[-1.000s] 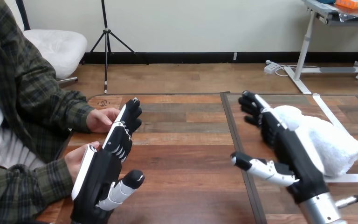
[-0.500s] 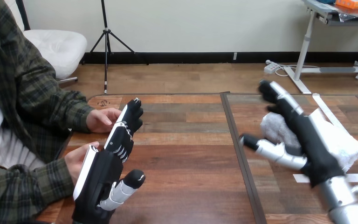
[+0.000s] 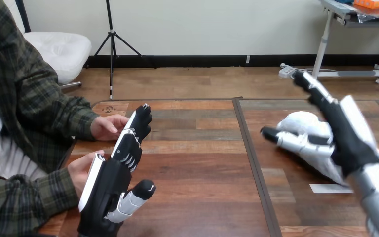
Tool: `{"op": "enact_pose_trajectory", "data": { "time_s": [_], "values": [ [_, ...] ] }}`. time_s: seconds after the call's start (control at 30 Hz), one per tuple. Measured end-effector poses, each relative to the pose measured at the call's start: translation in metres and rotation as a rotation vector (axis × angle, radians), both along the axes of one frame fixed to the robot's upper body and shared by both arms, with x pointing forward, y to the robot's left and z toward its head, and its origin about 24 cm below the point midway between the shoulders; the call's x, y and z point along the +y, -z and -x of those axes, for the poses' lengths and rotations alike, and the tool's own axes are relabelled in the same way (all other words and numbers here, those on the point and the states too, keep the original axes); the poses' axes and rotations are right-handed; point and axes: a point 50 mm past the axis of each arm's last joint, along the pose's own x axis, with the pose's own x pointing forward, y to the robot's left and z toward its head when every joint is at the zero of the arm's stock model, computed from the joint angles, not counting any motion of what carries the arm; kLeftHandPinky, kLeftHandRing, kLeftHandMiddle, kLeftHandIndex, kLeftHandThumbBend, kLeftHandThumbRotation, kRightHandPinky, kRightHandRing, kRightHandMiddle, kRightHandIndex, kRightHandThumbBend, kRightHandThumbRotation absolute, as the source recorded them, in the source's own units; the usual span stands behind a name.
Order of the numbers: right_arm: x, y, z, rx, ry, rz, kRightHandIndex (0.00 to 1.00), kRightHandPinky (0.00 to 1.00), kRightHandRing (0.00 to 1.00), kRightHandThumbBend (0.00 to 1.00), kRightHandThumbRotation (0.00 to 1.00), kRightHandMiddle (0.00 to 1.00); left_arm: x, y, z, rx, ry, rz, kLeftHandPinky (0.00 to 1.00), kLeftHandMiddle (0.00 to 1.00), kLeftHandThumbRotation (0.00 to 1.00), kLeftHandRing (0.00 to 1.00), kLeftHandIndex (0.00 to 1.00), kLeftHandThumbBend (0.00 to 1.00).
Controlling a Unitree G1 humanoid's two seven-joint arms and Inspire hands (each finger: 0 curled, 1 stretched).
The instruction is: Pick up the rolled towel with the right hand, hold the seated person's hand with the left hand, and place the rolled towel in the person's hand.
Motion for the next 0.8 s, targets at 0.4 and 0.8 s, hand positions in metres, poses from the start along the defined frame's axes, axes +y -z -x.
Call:
{"op": "enact_pose_trajectory", "data": {
  "time_s": [0.4, 0.8],
  "values": [
    [-0.016, -0.026, -0.02, 0.029, 0.052, 0.125, 0.96, 0.83, 0.94, 1.0, 0.44, 0.93, -0.003, 0.0, 0.0, 0.0, 0.0, 0.014, 0.96, 0.98, 0.84, 0.97, 0.95, 1.0],
    [-0.031, -0.05, -0.044, 0.064, 0.082, 0.226, 0.96, 0.79, 0.94, 0.98, 0.38, 0.94, -0.004, 0.0, 0.0, 0.001, 0.0, 0.017, 0.96, 0.98, 0.83, 0.97, 0.96, 1.0]
  ]
}}
